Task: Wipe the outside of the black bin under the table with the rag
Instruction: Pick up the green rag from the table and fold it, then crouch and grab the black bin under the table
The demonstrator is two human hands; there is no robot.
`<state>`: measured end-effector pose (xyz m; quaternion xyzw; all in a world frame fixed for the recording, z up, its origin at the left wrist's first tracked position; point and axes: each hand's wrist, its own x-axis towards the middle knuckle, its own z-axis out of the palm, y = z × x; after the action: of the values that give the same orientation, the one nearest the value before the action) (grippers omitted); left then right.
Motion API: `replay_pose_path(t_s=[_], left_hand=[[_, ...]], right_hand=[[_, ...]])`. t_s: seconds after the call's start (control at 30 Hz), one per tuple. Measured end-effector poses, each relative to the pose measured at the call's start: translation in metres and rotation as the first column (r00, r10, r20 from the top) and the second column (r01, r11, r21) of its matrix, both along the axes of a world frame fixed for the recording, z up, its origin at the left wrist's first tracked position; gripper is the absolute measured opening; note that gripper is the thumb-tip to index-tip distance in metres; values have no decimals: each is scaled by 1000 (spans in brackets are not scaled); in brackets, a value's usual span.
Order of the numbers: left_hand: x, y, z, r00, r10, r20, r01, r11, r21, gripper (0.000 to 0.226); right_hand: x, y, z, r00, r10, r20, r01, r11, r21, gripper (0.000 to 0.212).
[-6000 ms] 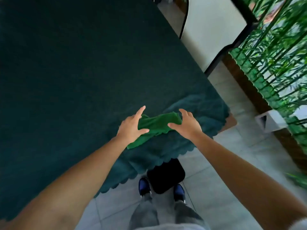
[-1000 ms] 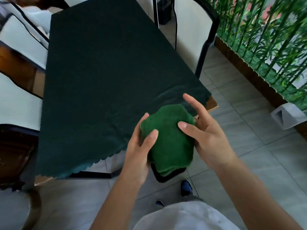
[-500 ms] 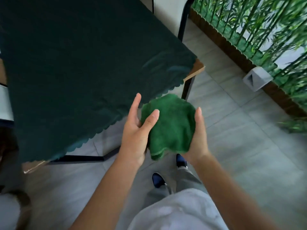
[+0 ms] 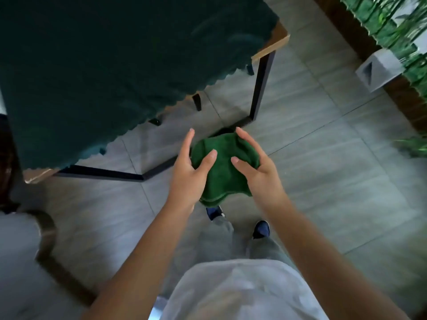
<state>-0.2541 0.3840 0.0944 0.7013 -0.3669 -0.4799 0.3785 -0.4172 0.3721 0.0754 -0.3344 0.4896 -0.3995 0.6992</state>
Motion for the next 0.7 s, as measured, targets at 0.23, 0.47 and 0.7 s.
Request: replay_pose_path(t_s=[0.23, 0.47, 0.7], left_hand=[[-70, 22, -26, 994, 56, -98, -57, 998, -9, 58], [-92, 14, -61, 989, 111, -94, -118, 990, -77, 57], [-76, -25, -138, 999, 30, -32, -32, 998, -51, 60]], right_hand=[[-67, 23, -18, 999, -22, -49, 23, 999, 23, 55], [-79, 14, -47, 998, -40, -54, 41, 999, 19, 57], [-61, -24, -130, 999, -49, 7, 48, 997, 57, 63]])
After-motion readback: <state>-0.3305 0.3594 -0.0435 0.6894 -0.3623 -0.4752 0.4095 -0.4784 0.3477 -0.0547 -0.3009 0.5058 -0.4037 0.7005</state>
